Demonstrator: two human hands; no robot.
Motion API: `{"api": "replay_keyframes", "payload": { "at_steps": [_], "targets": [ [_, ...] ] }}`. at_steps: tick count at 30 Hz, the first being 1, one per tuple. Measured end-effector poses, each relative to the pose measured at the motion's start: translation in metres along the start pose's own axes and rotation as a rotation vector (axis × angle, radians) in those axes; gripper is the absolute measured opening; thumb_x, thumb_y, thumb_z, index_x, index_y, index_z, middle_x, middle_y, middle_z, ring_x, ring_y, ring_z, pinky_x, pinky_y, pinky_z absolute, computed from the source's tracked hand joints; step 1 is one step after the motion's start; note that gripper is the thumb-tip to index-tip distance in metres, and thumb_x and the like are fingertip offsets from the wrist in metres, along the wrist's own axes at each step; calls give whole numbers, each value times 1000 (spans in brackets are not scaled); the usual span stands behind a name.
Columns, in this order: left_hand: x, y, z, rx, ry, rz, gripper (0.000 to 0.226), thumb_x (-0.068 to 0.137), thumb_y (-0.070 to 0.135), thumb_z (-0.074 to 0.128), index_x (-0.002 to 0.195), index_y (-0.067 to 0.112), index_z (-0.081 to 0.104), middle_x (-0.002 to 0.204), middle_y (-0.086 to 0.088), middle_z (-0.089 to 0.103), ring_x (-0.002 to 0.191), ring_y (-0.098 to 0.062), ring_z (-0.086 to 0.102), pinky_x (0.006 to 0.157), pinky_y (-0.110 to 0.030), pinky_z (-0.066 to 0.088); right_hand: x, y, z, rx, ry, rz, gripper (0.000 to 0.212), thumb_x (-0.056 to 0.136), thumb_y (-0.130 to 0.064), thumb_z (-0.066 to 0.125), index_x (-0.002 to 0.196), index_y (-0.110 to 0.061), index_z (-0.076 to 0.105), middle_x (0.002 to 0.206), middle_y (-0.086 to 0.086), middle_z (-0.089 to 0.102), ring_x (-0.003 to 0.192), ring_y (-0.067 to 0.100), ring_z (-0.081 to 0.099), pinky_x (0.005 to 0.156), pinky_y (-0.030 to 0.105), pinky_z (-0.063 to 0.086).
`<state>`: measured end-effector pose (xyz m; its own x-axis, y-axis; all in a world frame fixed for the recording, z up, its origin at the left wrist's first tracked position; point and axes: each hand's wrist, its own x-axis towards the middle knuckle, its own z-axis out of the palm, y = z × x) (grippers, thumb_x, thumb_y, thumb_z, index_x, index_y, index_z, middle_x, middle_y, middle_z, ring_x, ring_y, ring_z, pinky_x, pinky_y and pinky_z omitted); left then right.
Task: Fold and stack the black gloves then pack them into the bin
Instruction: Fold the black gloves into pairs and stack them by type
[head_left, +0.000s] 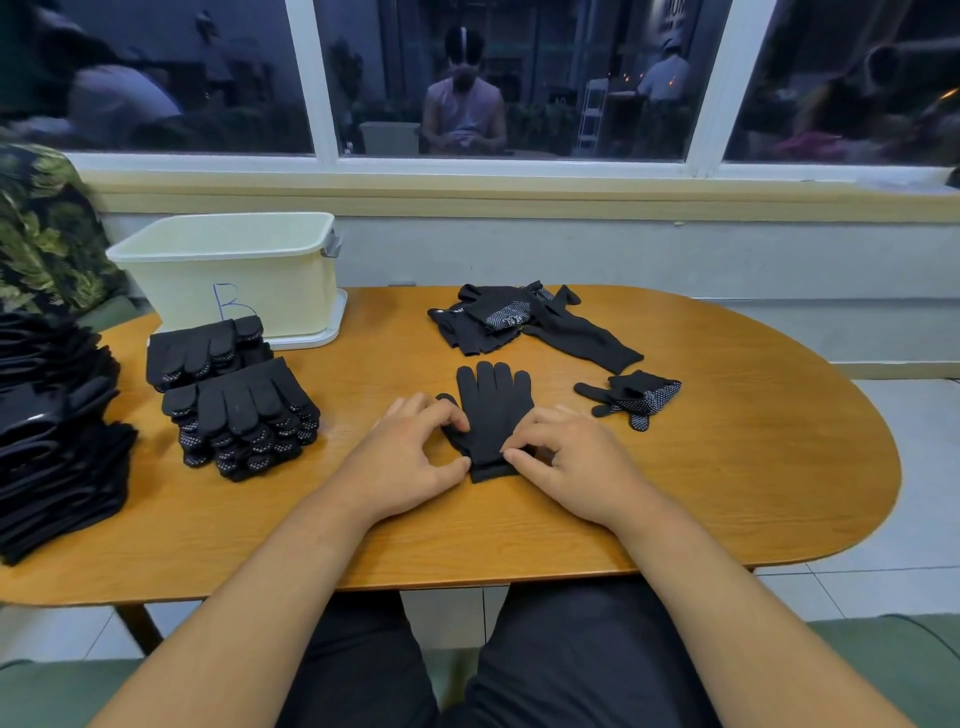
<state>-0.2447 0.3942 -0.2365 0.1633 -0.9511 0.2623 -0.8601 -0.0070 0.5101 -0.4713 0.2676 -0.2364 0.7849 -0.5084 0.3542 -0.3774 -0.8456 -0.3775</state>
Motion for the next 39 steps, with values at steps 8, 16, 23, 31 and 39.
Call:
{"api": "replay_keyframes", "payload": {
  "at_steps": [8, 16, 23, 31, 39],
  "targets": [
    [-1, 1, -1, -14, -7, -1, 24, 88, 49, 75, 108, 46, 64, 112, 25, 50, 117, 0, 43, 106, -40, 43, 0, -4, 0, 79, 62, -14, 15, 106, -41, 63, 107, -38, 77, 104, -26, 61, 104, -1, 51, 85, 24, 41],
    [-1, 2, -2, -6, -8, -13, 21, 85, 52, 70, 102, 43, 62, 114, 23, 52, 118, -2, 45, 105, -40, 44, 0, 0, -1, 112, -65, 17, 20, 104, -47, 62, 108, -39, 80, 106, -28, 64, 110, 1, 56, 90, 31, 51],
    [8, 20, 5, 42, 107, 87, 15, 105, 23, 54, 105, 34, 65, 108, 24, 53, 111, -1, 45, 92, -27, 41, 3, 6, -2, 311, 69, 172, 18, 106, -34, 65, 119, -34, 78, 111, -23, 71, 108, -3, 63, 94, 22, 52],
    [46, 46, 33, 200, -86, 56, 38, 106, 27, 46, 143, 20, 53, 145, 2, 56, 140, -19, 47, 117, -37, 35, 11, 6, 6, -110, -36, 249, 49, 106, -51, 50, 151, -34, 55, 152, -17, 54, 144, 10, 42, 119, 43, 36],
    [42, 33, 36, 300, -314, -71, 63, 113, 47, 22, 171, 29, 5, 179, 3, -5, 164, -16, -10, 133, -45, -2, 10, 6, 6, -171, -73, 269, 56, 106, -57, 43, 159, -38, 48, 164, -22, 43, 153, 9, 32, 125, 45, 30]
  ]
}}
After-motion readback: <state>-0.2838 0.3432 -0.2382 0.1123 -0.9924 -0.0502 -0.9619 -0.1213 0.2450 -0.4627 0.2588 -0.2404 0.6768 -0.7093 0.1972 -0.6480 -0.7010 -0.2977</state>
